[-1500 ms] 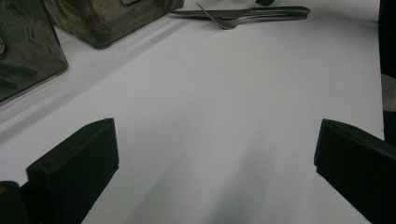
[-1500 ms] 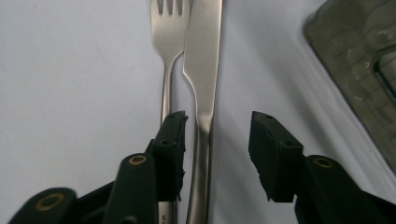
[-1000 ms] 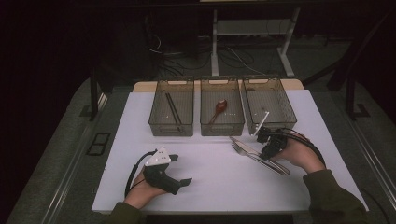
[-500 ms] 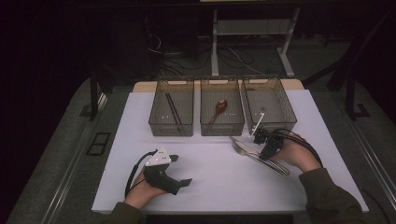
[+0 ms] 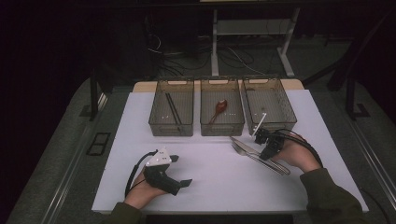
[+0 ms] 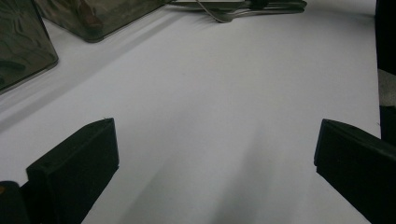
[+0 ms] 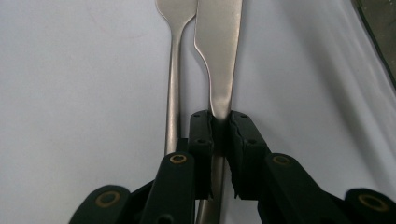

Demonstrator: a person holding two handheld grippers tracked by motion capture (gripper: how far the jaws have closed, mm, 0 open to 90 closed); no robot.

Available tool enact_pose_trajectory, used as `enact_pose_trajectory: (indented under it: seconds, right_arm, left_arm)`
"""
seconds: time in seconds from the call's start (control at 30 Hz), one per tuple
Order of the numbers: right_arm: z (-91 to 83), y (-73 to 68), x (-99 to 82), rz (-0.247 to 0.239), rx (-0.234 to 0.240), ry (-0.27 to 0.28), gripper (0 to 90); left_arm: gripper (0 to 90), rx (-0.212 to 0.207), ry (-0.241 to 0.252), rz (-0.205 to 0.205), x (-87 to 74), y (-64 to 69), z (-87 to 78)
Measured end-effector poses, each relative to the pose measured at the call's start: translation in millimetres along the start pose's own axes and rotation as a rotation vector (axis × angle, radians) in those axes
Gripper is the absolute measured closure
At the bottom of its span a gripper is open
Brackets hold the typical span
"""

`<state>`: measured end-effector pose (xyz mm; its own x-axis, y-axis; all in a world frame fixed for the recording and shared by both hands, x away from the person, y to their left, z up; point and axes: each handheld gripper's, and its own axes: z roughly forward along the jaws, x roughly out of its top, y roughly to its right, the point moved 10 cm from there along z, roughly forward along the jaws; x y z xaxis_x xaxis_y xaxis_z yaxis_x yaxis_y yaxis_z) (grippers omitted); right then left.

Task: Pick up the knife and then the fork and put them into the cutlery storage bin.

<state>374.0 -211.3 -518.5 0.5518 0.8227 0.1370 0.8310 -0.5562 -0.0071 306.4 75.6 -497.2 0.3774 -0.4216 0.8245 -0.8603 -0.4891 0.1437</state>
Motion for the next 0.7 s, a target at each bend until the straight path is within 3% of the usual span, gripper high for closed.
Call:
enact_pose_trajectory:
  seconds: [0.3,0.5,0.7]
  right_arm:
    - [-6.7,3.3,-8.5,0.009,0.031,0.063,79.0]
    - [-18.0,6.5,-11.9,0.016,0.051,0.146,79.0]
    - [-31.1,7.6,-14.2,0.070,0.097,0.258,79.2]
  left_arm:
    - [0.0,-0.002,-0.002,0.002,0.1,0.4,0.0]
    - [0.0,-0.001,0.000,0.002,0.4,0.2,-0.3]
    - [0.0,-0.001,0.002,0.004,0.8,0.5,-0.4]
